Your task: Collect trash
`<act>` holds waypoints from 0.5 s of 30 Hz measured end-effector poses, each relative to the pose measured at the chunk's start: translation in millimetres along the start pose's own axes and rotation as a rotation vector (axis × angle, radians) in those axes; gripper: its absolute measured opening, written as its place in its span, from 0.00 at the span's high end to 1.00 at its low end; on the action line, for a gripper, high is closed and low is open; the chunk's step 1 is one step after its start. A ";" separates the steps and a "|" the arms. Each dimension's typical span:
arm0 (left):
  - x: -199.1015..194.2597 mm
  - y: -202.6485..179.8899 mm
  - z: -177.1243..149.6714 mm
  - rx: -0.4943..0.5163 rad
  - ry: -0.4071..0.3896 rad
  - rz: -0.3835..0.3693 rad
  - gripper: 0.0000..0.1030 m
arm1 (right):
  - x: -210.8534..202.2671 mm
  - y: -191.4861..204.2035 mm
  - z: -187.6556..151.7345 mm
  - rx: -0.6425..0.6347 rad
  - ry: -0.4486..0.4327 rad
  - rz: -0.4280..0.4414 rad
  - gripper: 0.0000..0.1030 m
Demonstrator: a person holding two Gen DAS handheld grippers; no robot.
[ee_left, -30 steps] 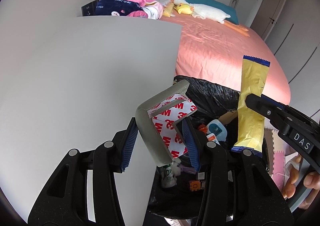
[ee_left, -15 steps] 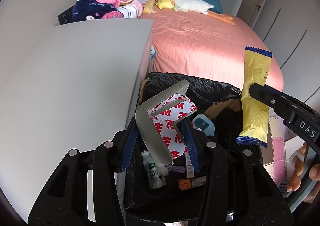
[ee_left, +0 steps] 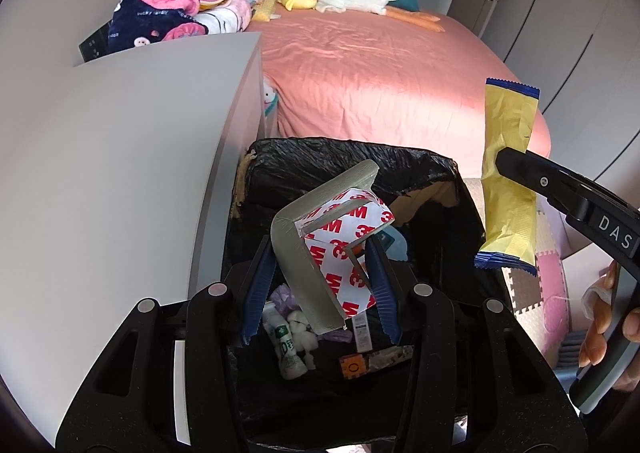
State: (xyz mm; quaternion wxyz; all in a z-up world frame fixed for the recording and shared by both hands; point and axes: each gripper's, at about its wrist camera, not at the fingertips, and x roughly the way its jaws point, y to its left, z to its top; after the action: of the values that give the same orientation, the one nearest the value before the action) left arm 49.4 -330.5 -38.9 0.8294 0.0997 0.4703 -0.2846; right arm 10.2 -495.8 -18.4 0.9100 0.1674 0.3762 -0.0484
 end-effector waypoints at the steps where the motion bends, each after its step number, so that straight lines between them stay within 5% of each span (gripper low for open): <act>1: 0.6 0.3 -0.1 0.001 0.002 -0.001 0.55 | 0.2 -0.4 0.2 0.001 0.001 -0.001 0.81; 5: 2.4 0.9 -0.2 0.002 0.012 -0.008 0.55 | 0.1 -0.3 1.1 0.000 0.002 -0.004 0.81; 7: 3.0 2.4 0.0 -0.004 0.028 -0.026 0.46 | -1.5 1.1 2.1 -0.003 -0.004 -0.009 0.81; 8: 2.9 3.9 0.4 -0.013 0.035 -0.030 0.21 | -2.9 2.1 2.7 -0.003 -0.010 -0.008 0.74; 9: 1.7 6.5 2.1 -0.022 0.025 -0.017 0.06 | -4.8 2.0 3.3 -0.001 -0.016 -0.014 0.56; 11: -3.8 9.2 2.7 -0.027 -0.015 0.018 0.06 | -9.0 2.4 4.2 0.002 -0.038 -0.030 0.24; 12: -4.4 11.4 3.5 -0.029 -0.016 0.030 0.06 | -11.5 2.2 4.7 0.006 -0.053 -0.045 0.16; 15: -4.8 18.3 3.3 -0.052 -0.012 0.036 0.06 | -15.0 1.6 6.5 0.007 -0.065 -0.068 0.16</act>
State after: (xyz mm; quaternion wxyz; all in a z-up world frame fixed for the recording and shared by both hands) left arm 60.2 -315.1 -34.9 0.8395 0.0845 0.4706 -0.2580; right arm 4.2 -497.1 -3.2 0.9190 0.1559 0.3517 -0.0858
